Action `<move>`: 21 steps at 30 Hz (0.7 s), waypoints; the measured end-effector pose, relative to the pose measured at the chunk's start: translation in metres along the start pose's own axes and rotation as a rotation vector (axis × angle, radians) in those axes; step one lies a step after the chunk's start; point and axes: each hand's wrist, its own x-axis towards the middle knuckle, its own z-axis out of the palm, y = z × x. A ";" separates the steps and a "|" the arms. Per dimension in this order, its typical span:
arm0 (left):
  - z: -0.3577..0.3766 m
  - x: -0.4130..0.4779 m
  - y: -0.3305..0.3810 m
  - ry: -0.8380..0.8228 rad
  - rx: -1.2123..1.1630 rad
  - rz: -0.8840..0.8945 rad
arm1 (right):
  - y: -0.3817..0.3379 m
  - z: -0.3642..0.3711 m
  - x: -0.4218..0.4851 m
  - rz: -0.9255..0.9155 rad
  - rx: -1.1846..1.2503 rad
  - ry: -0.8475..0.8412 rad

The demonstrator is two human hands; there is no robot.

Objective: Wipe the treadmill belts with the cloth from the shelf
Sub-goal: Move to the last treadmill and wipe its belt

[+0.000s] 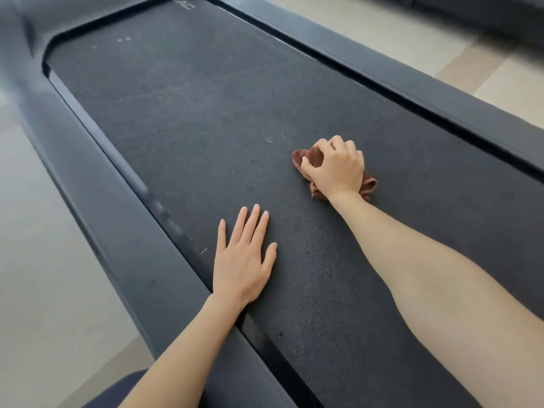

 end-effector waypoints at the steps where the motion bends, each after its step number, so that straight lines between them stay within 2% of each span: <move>1: 0.001 0.001 -0.001 -0.001 -0.003 0.000 | 0.000 -0.001 0.001 -0.004 -0.010 -0.012; 6: 0.001 0.001 0.000 0.002 0.007 0.004 | 0.007 -0.020 -0.022 -0.075 0.053 -0.056; 15: 0.003 0.002 -0.001 0.032 -0.017 0.002 | 0.030 -0.116 -0.215 -0.139 0.156 -0.038; 18: 0.004 0.001 -0.002 0.033 -0.013 0.004 | 0.028 -0.107 -0.203 -0.146 0.168 -0.020; 21: 0.003 0.002 -0.002 0.029 -0.011 0.004 | 0.017 -0.077 -0.147 -0.128 0.180 0.026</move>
